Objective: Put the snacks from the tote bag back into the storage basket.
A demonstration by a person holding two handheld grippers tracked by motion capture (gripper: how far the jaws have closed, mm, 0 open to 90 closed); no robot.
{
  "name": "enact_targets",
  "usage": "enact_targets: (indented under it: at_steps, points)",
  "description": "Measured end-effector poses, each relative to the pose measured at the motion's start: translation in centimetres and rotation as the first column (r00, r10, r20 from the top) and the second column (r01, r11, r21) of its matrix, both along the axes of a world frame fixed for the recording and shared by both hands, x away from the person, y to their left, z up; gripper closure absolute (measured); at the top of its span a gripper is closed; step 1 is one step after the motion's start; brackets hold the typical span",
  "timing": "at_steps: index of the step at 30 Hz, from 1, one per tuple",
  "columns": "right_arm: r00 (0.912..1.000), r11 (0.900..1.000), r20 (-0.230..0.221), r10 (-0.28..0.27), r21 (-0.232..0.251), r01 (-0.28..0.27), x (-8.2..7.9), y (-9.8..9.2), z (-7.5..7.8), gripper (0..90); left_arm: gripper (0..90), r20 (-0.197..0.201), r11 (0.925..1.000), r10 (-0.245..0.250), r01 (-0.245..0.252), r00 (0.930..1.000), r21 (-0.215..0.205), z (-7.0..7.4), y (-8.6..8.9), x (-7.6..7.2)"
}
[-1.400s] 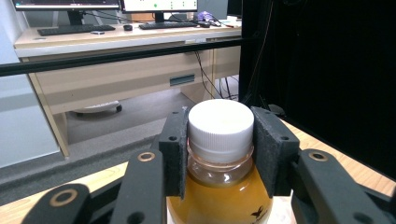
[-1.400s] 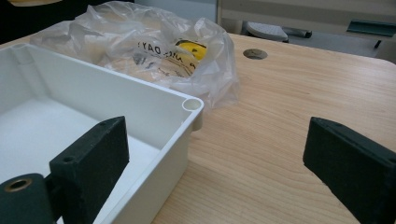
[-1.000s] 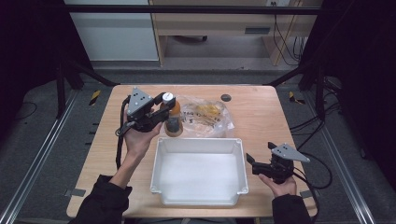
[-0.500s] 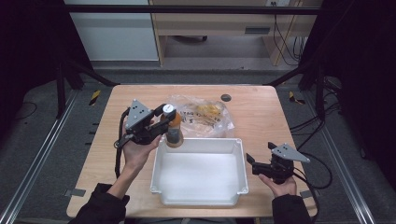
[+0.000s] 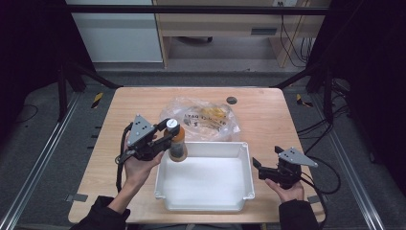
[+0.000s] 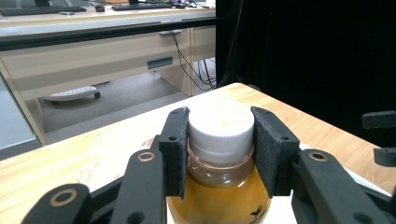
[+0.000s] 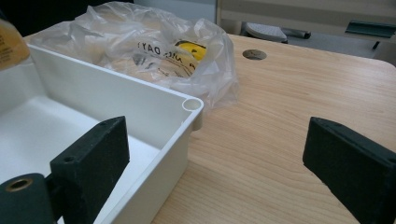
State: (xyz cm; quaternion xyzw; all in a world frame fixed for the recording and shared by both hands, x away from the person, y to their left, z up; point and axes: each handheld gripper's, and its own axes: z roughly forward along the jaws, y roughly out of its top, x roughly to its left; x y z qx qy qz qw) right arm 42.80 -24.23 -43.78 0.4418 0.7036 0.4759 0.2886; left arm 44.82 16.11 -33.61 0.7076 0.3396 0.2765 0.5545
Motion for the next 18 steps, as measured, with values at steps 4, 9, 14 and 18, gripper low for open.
enact_targets:
  at_steps: [4,9,14,18]
  points:
    - [1.0000,1.000,0.000,0.002,-0.001,-0.002,0.0,0.0,0.0,7.4,59.0,-0.001,0.9999,-0.005,0.005,1.0000,0.009,-0.3,0.1,-0.5]
    - [1.0000,1.000,0.001,0.000,-0.002,0.000,0.0,0.0,0.0,7.4,59.0,-0.015,0.9998,-0.015,0.015,0.9998,0.016,-1.0,0.0,-1.1]
    - [1.0000,1.000,0.002,0.002,-0.003,-0.002,-0.1,-0.1,0.0,7.5,59.0,-0.027,0.9992,-0.026,0.027,0.9993,0.030,-1.5,-0.4,-1.4]
    - [1.0000,1.000,0.001,0.002,-0.005,-0.002,-0.1,0.0,0.0,7.5,59.0,-0.032,0.9992,-0.029,0.029,0.9991,0.028,-1.9,-0.5,-1.7]
